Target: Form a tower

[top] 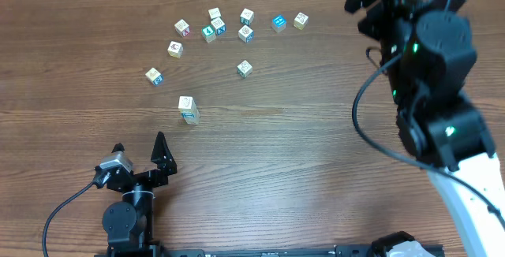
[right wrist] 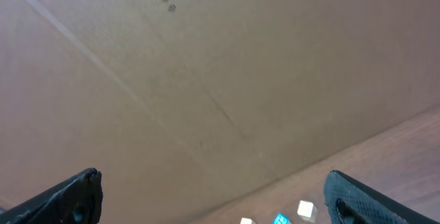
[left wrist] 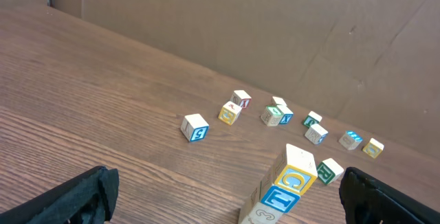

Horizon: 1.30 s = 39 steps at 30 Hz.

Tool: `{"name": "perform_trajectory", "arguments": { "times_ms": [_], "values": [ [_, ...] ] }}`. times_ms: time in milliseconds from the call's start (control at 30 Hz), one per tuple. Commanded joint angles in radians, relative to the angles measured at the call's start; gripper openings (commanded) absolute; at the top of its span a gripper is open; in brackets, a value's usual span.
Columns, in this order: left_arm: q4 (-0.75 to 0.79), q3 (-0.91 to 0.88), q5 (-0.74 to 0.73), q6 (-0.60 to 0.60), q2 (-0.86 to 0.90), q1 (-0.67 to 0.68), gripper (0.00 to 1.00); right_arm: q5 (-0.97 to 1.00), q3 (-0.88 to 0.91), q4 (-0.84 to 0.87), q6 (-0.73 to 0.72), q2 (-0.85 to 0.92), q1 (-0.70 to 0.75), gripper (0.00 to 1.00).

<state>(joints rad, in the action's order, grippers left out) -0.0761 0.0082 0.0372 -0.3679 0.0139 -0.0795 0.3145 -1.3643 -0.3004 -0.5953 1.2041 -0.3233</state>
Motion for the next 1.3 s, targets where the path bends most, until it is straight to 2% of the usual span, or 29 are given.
{"name": "perform_trajectory", "arguments": {
  "times_ms": [0, 400, 600, 900, 1267],
  "values": [
    [0.002, -0.003, -0.005, -0.006, -0.01, -0.006, 1.0, 0.006, 0.148, 0.072, 0.001, -0.1, -0.004, 1.0],
    [0.002, -0.003, -0.005, -0.006, -0.01, -0.006, 1.0, 0.006, 0.784, 0.165, 0.001, -0.572, -0.001, 1.0],
    [0.002, -0.003, -0.005, -0.006, -0.01, -0.006, 0.99, 0.006, 1.011, 0.185, 0.001, -0.793, -0.001, 1.0],
    [0.002, -0.003, -0.005, -0.006, -0.01, -0.006, 1.0, 0.006, 1.152, 0.19, 0.001, -0.995, 0.023, 1.0],
    [0.002, -0.003, -0.005, -0.006, -0.01, -0.006, 0.99, 0.006, 1.229, 0.189, 0.001, -1.116, 0.071, 1.0]
  ]
}}
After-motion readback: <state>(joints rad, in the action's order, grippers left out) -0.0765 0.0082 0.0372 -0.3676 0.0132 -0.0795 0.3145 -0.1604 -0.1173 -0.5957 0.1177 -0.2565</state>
